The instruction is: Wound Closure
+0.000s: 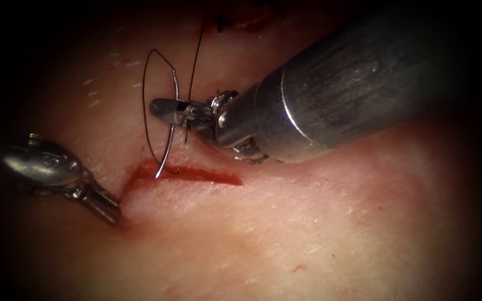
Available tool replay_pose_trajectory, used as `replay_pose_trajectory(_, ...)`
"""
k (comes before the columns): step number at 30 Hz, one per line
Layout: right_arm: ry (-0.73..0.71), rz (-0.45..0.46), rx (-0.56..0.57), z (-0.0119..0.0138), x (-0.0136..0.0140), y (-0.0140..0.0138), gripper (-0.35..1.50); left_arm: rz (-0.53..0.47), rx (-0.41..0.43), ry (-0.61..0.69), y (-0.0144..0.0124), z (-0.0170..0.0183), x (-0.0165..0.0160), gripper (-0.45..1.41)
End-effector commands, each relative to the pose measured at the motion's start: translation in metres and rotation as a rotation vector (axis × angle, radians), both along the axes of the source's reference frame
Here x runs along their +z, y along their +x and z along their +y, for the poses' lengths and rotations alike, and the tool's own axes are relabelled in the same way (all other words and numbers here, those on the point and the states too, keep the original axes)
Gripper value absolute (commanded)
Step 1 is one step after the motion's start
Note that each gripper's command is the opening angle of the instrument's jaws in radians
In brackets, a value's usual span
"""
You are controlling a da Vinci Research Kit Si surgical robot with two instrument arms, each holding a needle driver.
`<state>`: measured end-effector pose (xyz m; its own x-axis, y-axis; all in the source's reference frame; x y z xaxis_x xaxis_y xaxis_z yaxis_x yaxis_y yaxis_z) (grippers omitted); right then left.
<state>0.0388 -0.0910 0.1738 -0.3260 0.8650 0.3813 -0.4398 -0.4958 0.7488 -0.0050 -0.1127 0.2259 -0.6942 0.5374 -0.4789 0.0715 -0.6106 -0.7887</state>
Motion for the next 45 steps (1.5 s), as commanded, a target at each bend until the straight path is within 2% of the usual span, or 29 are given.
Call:
replay_pose_trajectory(1,0.020,0.010,-0.003,-0.0013,0.0002,0.0010,-0.35,-0.003,-0.001,0.007,-0.0011,-0.0015,-0.0001,0.25)
replay_pose_trajectory(14,0.089,0.048,-0.022,-0.0024,0.0001,0.0018,-0.35,-0.009,0.009,0.006,-0.0008,-0.0010,0.0001,0.24)
replay_pose_trajectory(17,0.069,0.097,-0.002,-0.0023,0.0001,0.0016,-0.35,-0.011,0.007,0.007,-0.0008,-0.0009,0.0002,0.24)
replay_pose_trajectory(18,-0.005,0.118,-0.001,-0.0022,0.0001,0.0015,-0.35,-0.011,0.007,0.007,-0.0008,-0.0009,0.0002,0.24)
replay_pose_trajectory(19,-0.039,0.122,0.020,-0.0021,0.0002,0.0013,-0.13,-0.011,0.007,0.007,-0.0008,-0.0009,0.0002,0.24)
replay_pose_trajectory(21,-0.114,0.094,0.049,-0.0017,0.0003,0.0008,0.90,-0.011,0.007,0.008,-0.0007,-0.0009,0.0001,0.24)
replay_pose_trajectory(22,-0.144,0.074,0.059,-0.0015,0.0004,0.0006,1.08,-0.011,0.007,0.008,-0.0007,-0.0010,0.0001,0.24)
replay_pose_trajectory(24,-0.224,0.034,0.055,-0.0011,0.0008,0.0000,1.25,-0.016,0.011,0.004,-0.0005,-0.0010,-0.0001,0.24)
replay_pose_trajectory(30,-0.556,-0.087,-0.099,0.0004,0.0019,-0.0024,1.32,-0.025,0.021,-0.003,0.0002,-0.0012,-0.0003,0.22)
replay_pose_trajectory(35,-0.733,-0.170,-0.187,0.0014,0.0025,-0.0041,1.35,-0.039,0.025,-0.029,0.0003,-0.0013,-0.0004,0.22)
replay_pose_trajectory(40,-0.786,-0.244,-0.283,0.0013,0.0026,-0.0055,1.32,-0.062,0.022,-0.093,0.0003,-0.0015,-0.0006,0.17)
replay_pose_trajectory(45,-0.786,-0.257,-0.336,0.0014,0.0024,-0.0062,1.32,-0.100,0.010,-0.213,0.0002,-0.0018,-0.0008,0.15)
